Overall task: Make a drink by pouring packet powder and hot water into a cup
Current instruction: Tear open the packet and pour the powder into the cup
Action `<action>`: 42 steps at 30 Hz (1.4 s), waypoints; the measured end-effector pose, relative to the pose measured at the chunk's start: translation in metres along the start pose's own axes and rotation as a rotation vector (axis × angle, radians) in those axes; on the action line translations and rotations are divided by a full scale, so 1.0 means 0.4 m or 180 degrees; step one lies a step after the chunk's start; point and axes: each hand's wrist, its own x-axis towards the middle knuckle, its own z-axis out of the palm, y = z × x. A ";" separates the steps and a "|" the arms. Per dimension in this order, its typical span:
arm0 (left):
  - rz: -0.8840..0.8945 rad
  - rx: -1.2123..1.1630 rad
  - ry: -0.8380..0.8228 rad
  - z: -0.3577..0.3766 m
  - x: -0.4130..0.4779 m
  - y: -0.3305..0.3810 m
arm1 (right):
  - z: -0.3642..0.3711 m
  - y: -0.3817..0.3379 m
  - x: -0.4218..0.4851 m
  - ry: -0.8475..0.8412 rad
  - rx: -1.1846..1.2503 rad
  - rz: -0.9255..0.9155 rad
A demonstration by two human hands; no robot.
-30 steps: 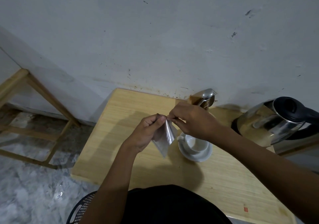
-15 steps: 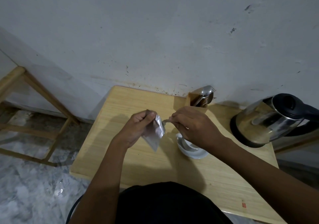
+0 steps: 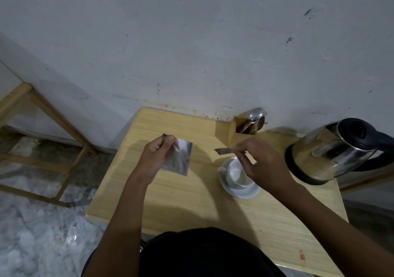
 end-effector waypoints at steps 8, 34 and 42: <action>-0.0272 0.0167 0.0462 -0.055 -0.010 -0.031 | 0.148 -0.010 0.042 -0.1240 0.0730 0.2082; -0.0269 0.0192 0.0310 0.004 -0.051 -0.020 | 0.301 -0.013 0.026 -0.1177 0.0817 0.2306; -0.0248 0.0205 0.0401 -0.002 -0.059 -0.015 | 0.265 -0.016 0.032 -0.1000 0.0869 0.2374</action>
